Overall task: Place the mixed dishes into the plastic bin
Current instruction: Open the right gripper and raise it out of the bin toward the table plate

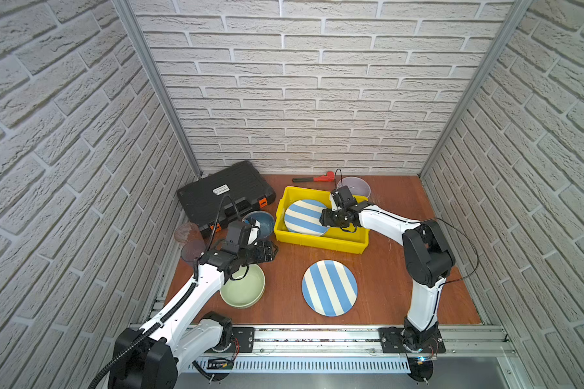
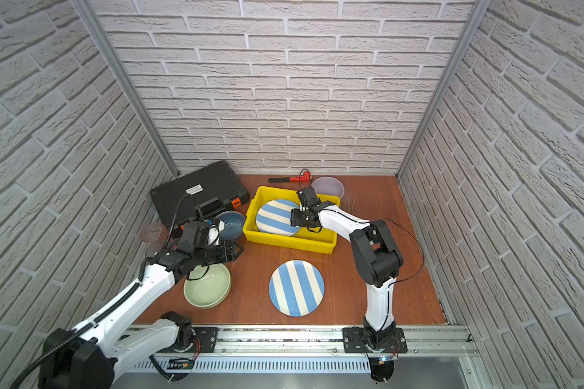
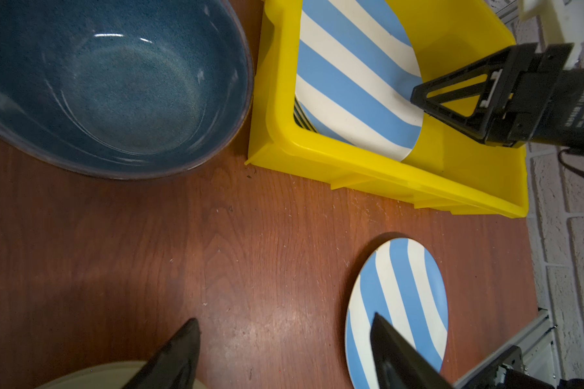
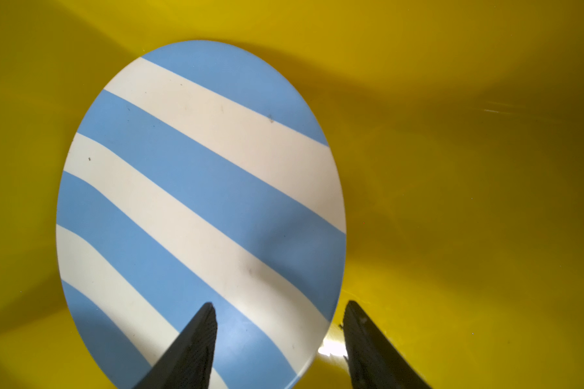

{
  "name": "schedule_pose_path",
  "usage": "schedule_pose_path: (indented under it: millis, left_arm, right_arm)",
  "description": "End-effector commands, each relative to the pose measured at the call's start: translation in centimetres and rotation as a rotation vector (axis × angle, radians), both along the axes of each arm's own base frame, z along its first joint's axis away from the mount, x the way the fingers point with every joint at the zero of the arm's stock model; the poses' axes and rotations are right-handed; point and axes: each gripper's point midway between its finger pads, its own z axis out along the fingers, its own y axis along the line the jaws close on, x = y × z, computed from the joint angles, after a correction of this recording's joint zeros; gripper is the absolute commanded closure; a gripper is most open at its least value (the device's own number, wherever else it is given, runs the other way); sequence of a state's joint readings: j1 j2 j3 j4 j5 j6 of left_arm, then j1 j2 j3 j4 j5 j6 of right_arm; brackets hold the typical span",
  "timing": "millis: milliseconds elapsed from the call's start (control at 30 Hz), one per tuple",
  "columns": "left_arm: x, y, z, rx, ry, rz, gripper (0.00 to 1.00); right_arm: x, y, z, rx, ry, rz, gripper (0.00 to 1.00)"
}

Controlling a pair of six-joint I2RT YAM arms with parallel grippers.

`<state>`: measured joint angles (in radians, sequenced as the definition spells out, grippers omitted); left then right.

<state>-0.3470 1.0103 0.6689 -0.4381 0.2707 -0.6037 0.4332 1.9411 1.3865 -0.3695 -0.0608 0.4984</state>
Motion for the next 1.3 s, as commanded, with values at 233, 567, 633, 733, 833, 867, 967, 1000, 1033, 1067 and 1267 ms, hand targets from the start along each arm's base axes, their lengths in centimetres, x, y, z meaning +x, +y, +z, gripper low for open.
schedule_pose_path:
  millis: [233,567,633,733,833,867,967,1000,1033,1067,1267]
  left_arm:
    - [0.7,-0.1,1.0,-0.012,-0.034,0.002,0.21]
    - [0.6,0.1,1.1,-0.004,-0.035,0.007,0.21]
    - [0.5,0.2,1.0,-0.001,-0.033,0.006,0.21]
    - [0.5,0.2,1.0,-0.001,-0.032,0.005,0.21]
    - [0.4,0.1,1.1,-0.006,-0.029,0.002,0.21]
    - [0.4,0.0,1.2,-0.008,-0.03,0.0,0.21]
    - [0.4,-0.3,1.3,-0.014,-0.03,-0.014,0.21]
    - [0.4,-0.3,1.3,-0.015,-0.029,-0.017,0.21]
    - [0.4,-0.4,1.3,-0.014,-0.03,-0.021,0.21]
    - [0.4,-0.5,1.4,-0.013,-0.035,-0.029,0.22]
    - [-0.2,-1.8,2.0,0.04,-0.069,-0.102,0.23]
  right_arm:
    - [0.5,1.1,1.7,0.029,-0.049,0.028,0.38]
    - [0.7,2.5,1.4,0.078,-0.049,0.052,0.38]
    - [0.7,2.5,1.4,0.074,-0.048,0.051,0.38]
    - [0.5,2.1,1.6,0.056,-0.049,0.05,0.38]
    - [0.2,1.4,2.1,0.022,-0.054,0.044,0.38]
    - [0.1,1.2,2.6,0.015,-0.061,0.044,0.38]
    - [-0.4,0.7,4.3,0.005,-0.086,0.049,0.38]
    - [-0.6,0.6,5.0,0.005,-0.094,0.053,0.37]
    - [-0.8,0.5,5.7,0.005,-0.102,0.059,0.37]
    - [-1.1,0.3,6.4,0.004,-0.11,0.063,0.37]
    - [-4.0,-1.0,9.3,-0.004,-0.128,0.096,0.37]
